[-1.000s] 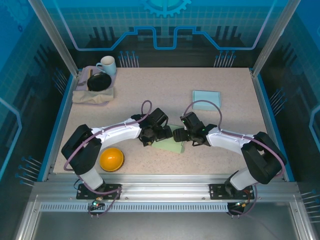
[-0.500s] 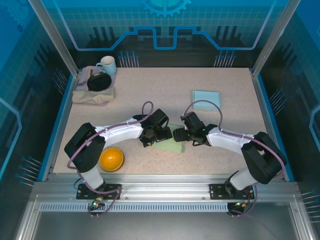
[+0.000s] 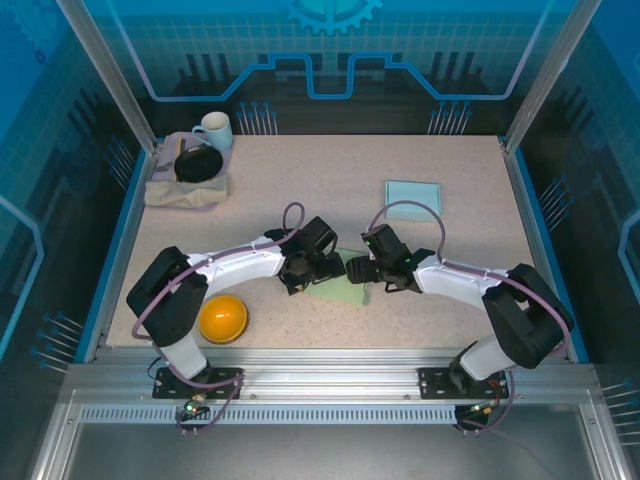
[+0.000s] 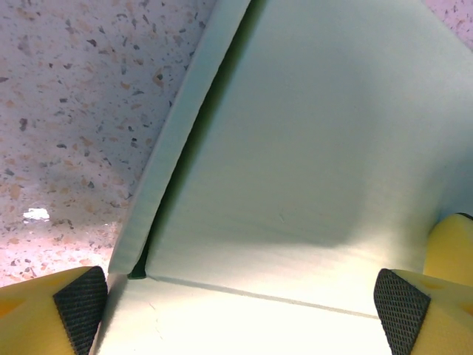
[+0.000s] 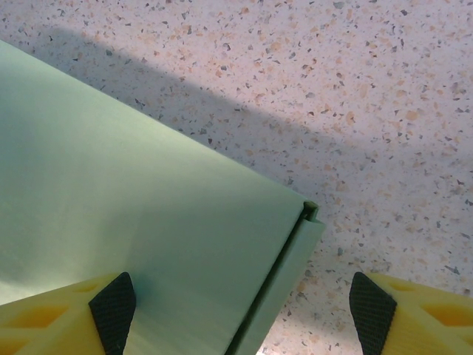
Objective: Fold the paper box
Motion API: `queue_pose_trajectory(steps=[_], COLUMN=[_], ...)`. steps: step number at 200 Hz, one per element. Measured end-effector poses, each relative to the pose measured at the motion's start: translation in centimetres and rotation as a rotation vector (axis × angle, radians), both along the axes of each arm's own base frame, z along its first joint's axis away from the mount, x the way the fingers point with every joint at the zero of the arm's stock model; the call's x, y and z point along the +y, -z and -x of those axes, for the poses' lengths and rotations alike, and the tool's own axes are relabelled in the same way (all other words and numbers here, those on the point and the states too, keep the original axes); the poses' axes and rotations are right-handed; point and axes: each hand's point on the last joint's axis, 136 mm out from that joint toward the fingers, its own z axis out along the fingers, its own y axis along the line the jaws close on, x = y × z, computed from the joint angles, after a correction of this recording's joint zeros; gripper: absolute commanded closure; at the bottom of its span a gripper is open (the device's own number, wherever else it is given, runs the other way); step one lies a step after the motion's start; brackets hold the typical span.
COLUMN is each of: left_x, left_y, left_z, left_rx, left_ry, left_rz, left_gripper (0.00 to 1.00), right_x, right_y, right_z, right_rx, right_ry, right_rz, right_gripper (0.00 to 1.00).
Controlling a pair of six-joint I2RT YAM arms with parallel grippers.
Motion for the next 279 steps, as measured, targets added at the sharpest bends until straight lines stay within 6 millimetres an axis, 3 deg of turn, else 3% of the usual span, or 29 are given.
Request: queue_pose_trajectory(steps=[136, 204, 279], left_x=[0.0, -0.2, -0.5], left_y=[0.5, 1.1, 1.2], left_z=[-0.2, -0.4, -0.5], left_rx=[0.003, -0.001, -0.003], left_ry=[-0.027, -0.053, -0.075], left_rz=[0.003, 0.024, 0.044], left_gripper=[0.07, 0.14, 0.16], right_x=[-0.7, -1.2, -2.0], right_y=[-0.4, -3.4, -1.2], right_z=[0.7, 1.9, 2.9], right_rx=[0.016, 0.003, 0.057], right_ry=[0.004, 0.030, 0.044], right_rz=[0.015, -0.038, -0.001], right_gripper=[0.21, 0.22, 0.23])
